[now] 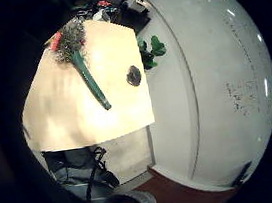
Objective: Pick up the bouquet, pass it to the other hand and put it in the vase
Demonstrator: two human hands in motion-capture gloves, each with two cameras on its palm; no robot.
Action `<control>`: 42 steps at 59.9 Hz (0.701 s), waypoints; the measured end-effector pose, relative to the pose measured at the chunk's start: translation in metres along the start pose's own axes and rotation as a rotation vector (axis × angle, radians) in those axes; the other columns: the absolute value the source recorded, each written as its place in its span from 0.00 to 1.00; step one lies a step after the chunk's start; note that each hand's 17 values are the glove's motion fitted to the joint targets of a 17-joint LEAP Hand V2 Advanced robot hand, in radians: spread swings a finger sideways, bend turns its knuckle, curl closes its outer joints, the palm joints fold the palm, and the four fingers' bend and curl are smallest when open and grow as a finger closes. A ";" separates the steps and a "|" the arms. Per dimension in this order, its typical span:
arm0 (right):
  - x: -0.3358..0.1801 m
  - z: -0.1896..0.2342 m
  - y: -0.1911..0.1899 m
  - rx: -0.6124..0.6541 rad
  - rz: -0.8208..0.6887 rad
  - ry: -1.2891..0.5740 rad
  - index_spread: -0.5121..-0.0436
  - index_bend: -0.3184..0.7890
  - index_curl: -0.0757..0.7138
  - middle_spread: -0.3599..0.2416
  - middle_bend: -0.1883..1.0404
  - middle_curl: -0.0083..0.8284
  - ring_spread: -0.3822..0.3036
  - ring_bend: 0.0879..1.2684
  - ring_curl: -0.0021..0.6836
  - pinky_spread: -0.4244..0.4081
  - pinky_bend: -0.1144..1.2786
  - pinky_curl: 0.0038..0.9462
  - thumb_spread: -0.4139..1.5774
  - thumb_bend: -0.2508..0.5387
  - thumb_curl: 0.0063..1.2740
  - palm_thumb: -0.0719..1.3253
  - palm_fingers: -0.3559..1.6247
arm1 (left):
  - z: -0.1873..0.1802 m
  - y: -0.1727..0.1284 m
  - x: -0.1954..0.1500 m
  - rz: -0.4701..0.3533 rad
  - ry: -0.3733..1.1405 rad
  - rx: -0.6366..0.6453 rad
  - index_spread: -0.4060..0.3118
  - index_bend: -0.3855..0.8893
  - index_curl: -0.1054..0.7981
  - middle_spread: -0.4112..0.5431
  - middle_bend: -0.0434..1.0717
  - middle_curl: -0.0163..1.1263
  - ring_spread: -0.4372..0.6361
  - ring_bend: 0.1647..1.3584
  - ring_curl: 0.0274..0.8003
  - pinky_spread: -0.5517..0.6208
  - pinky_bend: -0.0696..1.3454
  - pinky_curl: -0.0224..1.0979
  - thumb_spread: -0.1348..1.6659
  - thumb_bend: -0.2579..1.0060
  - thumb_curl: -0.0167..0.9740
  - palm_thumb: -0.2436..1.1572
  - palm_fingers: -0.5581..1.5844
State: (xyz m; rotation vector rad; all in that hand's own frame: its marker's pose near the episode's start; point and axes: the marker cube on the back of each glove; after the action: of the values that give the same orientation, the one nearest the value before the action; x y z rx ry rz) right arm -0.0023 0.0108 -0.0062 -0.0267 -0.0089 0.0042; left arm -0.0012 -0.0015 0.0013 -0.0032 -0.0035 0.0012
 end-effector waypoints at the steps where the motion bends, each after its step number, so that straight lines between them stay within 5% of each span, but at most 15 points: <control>1: 0.000 0.000 -0.001 -0.001 0.001 0.000 0.63 0.36 0.11 0.50 0.30 0.06 0.58 0.21 0.09 0.64 0.43 0.11 0.43 0.48 0.03 0.20 0.34 | 0.001 -0.001 0.000 0.001 -0.001 -0.001 0.53 0.49 0.20 0.50 0.22 0.06 0.52 0.17 0.04 0.60 0.25 0.07 0.32 0.29 0.07 0.30 0.47; 6: 0.002 -0.002 -0.001 -0.015 0.005 -0.002 0.40 0.37 0.17 0.44 0.31 0.12 0.60 0.25 0.19 0.72 0.48 0.21 0.58 0.49 0.05 0.22 0.31 | 0.001 0.001 -0.001 -0.004 -0.001 -0.019 0.50 0.49 0.27 0.53 0.20 0.12 0.59 0.20 0.14 0.67 0.25 0.13 0.48 0.28 0.11 0.32 0.46; 12: 0.003 -0.006 0.007 -0.020 -0.005 -0.034 0.27 0.39 0.20 0.42 0.31 0.18 0.61 0.27 0.25 0.76 0.51 0.26 0.69 0.46 0.07 0.23 0.29 | 0.004 -0.003 -0.002 -0.017 -0.008 -0.019 0.49 0.48 0.34 0.55 0.19 0.16 0.63 0.21 0.18 0.72 0.25 0.17 0.58 0.26 0.15 0.32 0.45; 42: 0.035 -0.018 0.001 -0.008 0.049 -0.071 0.20 0.40 0.30 0.44 0.31 0.34 0.64 0.31 0.36 0.80 0.54 0.34 0.80 0.30 0.15 0.26 0.25 | -0.005 -0.003 0.015 0.016 0.014 -0.001 0.48 0.44 0.50 0.56 0.19 0.25 0.67 0.20 0.25 0.76 0.22 0.26 0.69 0.19 0.28 0.34 0.44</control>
State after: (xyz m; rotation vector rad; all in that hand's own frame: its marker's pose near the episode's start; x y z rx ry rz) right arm 0.0324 0.0110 -0.0242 -0.0352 -0.0797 0.0539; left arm 0.0135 -0.0040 -0.0041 -0.0047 0.0109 0.0168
